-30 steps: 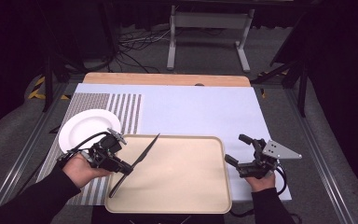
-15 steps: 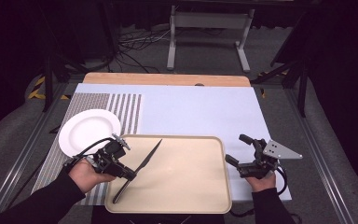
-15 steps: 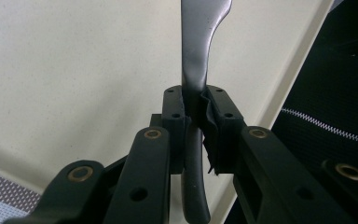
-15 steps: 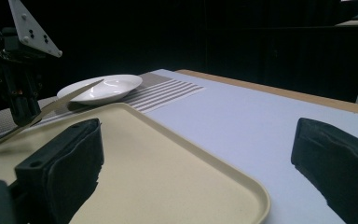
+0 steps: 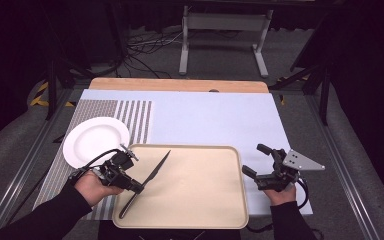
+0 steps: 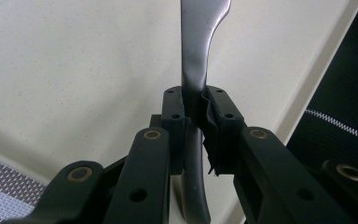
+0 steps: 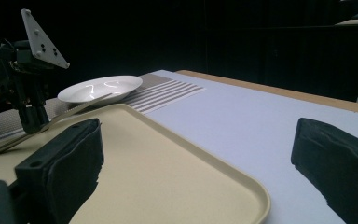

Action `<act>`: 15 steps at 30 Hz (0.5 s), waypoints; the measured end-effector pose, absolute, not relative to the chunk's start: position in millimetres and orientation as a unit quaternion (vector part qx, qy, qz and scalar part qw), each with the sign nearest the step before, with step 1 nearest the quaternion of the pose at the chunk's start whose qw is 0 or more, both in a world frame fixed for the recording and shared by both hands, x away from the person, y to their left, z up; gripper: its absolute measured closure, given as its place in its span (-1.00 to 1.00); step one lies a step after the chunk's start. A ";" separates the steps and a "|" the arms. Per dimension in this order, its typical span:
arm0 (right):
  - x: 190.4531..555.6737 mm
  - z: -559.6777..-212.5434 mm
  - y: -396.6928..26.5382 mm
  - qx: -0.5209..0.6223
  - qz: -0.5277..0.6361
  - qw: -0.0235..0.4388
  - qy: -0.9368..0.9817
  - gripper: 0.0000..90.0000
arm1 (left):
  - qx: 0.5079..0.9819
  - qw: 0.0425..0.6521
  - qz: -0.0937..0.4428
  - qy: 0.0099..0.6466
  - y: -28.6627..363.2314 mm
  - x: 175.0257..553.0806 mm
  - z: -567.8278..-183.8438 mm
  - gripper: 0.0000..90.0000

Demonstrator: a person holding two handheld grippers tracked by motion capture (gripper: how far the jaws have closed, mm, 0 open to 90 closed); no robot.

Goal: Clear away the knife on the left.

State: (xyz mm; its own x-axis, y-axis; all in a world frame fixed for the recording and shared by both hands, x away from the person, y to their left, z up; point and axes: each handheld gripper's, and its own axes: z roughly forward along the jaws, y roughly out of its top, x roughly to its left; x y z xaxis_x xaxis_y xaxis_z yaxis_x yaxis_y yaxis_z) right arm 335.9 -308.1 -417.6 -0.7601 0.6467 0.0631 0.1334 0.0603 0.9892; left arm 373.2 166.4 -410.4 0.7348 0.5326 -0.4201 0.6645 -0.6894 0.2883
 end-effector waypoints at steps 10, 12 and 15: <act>335.9 -417.5 -308.2 0.279 0.625 0.203 0.700 -0.94 | 0.905 0.213 -0.153 0.335 162.8 373.6 -418.8 0.76; 335.9 -417.5 -308.1 0.279 0.625 0.204 0.700 -0.94 | 0.905 0.212 -0.152 0.337 162.7 373.6 -420.4 0.76; 336.1 -417.6 -307.5 0.277 0.624 0.205 0.701 -0.94 | 0.904 0.212 -0.155 0.338 162.8 373.7 -423.8 0.76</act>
